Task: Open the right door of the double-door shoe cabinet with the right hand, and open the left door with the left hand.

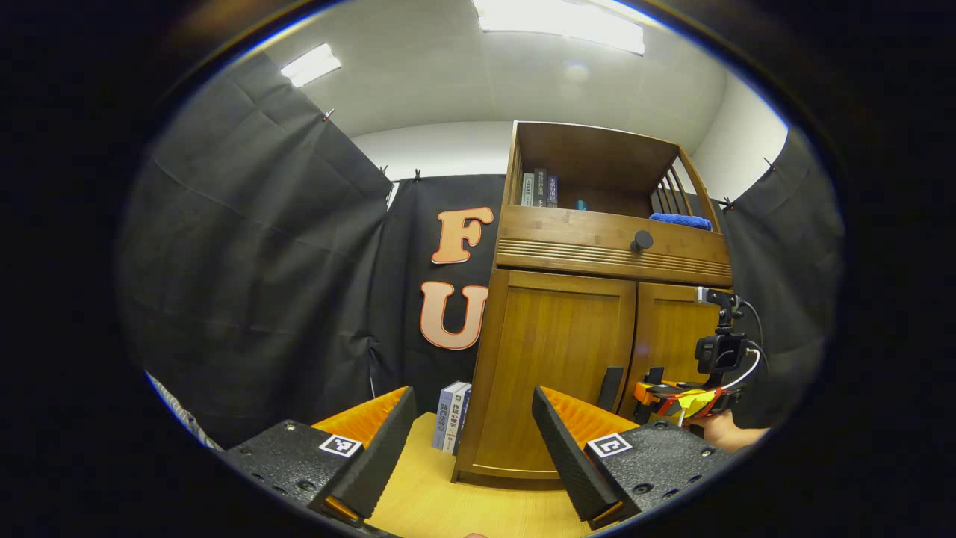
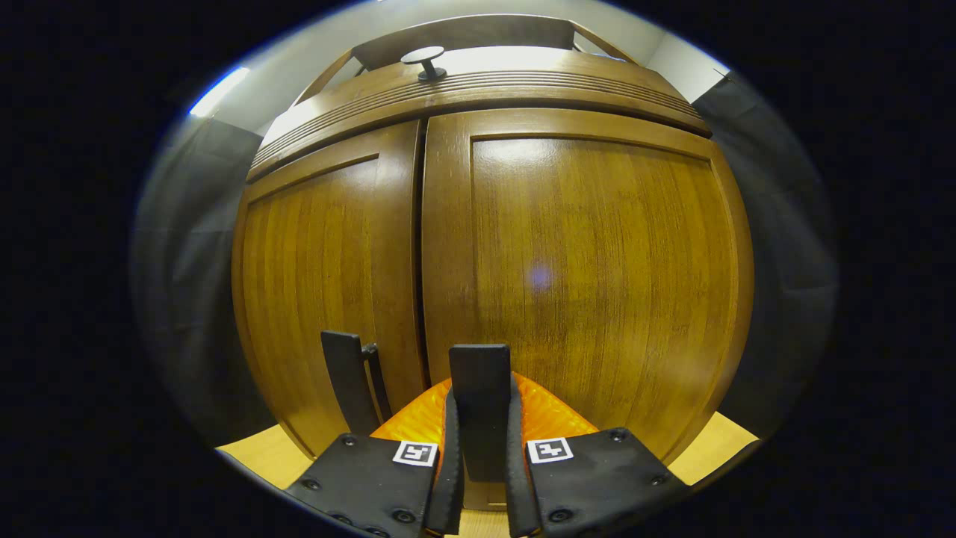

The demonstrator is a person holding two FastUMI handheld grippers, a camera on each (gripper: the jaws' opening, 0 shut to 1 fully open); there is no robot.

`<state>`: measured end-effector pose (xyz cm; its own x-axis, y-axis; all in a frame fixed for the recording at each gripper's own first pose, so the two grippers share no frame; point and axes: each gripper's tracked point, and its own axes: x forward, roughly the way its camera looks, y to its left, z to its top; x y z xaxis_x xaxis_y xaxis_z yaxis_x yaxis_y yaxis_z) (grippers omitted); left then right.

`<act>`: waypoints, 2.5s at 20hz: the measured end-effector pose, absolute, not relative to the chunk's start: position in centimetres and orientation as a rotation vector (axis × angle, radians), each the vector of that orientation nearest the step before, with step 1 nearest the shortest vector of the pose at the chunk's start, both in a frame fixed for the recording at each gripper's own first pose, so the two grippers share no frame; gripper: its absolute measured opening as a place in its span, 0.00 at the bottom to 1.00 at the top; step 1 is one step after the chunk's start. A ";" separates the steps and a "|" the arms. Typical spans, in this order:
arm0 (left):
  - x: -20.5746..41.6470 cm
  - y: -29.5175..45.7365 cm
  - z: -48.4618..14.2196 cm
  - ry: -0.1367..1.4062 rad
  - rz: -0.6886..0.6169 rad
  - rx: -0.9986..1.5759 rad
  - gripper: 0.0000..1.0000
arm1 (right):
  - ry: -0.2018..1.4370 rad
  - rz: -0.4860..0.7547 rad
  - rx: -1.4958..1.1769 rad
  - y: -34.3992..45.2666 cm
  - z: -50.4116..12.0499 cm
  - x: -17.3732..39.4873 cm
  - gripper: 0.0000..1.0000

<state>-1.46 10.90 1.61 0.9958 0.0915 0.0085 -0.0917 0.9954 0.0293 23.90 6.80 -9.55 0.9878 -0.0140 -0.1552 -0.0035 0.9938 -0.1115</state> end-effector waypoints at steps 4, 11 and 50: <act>-1.1 9.1 1.0 0.000 0.060 0.021 0.92 | 0.167 0.042 -0.075 7.1 -7.8 22.1 0.26; -1.1 5.2 1.1 -0.013 0.039 0.012 0.95 | 0.178 0.136 -0.069 5.9 -6.1 17.5 0.31; 15.8 -6.6 -11.5 0.102 -0.128 0.037 0.92 | 0.129 -0.081 -0.133 -10.3 -2.5 11.0 0.19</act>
